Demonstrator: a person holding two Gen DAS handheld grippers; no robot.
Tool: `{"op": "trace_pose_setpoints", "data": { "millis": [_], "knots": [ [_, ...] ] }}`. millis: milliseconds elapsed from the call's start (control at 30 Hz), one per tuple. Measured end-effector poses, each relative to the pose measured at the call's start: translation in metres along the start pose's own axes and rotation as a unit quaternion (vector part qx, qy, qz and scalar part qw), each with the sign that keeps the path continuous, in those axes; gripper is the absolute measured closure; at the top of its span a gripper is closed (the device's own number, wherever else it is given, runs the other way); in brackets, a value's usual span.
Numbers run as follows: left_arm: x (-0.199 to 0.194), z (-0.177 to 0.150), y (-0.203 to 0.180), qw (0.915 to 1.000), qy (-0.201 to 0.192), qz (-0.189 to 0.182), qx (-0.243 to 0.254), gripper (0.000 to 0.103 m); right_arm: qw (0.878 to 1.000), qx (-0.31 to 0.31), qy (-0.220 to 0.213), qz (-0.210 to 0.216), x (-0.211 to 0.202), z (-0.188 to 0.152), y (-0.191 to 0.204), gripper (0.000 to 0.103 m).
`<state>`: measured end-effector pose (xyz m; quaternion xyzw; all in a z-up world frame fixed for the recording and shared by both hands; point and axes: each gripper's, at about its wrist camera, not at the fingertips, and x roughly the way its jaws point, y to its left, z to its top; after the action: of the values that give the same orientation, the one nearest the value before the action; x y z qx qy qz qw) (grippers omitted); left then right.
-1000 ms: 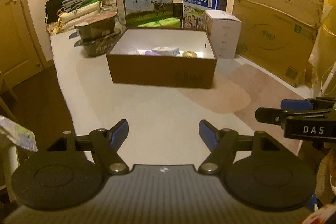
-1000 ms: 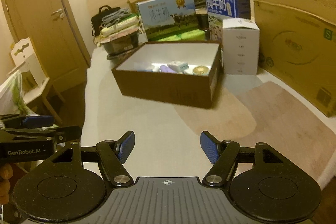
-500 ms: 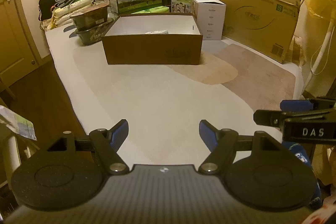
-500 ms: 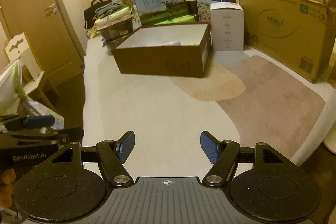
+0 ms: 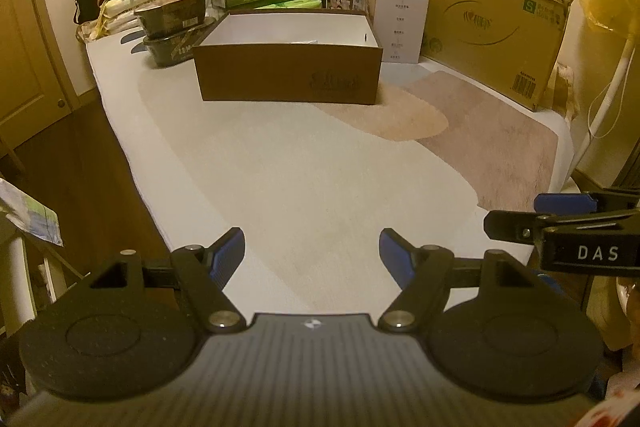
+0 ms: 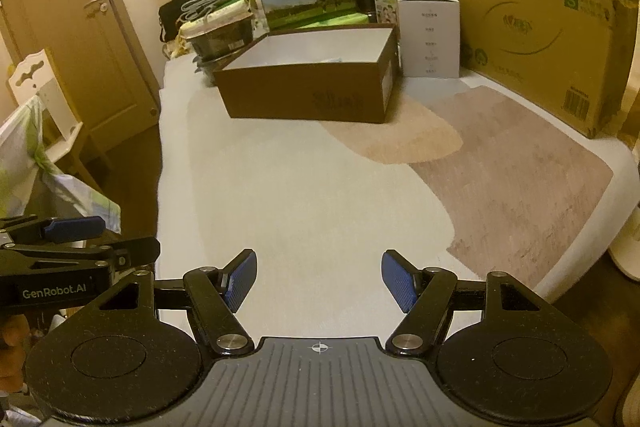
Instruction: Organize rigid objects
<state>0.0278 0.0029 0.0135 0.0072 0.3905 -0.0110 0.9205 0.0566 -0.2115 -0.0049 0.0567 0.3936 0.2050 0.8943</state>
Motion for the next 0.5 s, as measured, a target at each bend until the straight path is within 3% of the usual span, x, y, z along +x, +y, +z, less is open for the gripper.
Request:
{"op": "trace_pose_setpoints", "data": {
  "millis": [500],
  "knots": [
    [0.007, -0.002, -0.001, 1.0, 0.009, 0.001, -0.003, 0.031, 1.0, 0.003, 0.015, 0.003, 0.014, -0.004, 0.0, 0.034]
  ]
}}
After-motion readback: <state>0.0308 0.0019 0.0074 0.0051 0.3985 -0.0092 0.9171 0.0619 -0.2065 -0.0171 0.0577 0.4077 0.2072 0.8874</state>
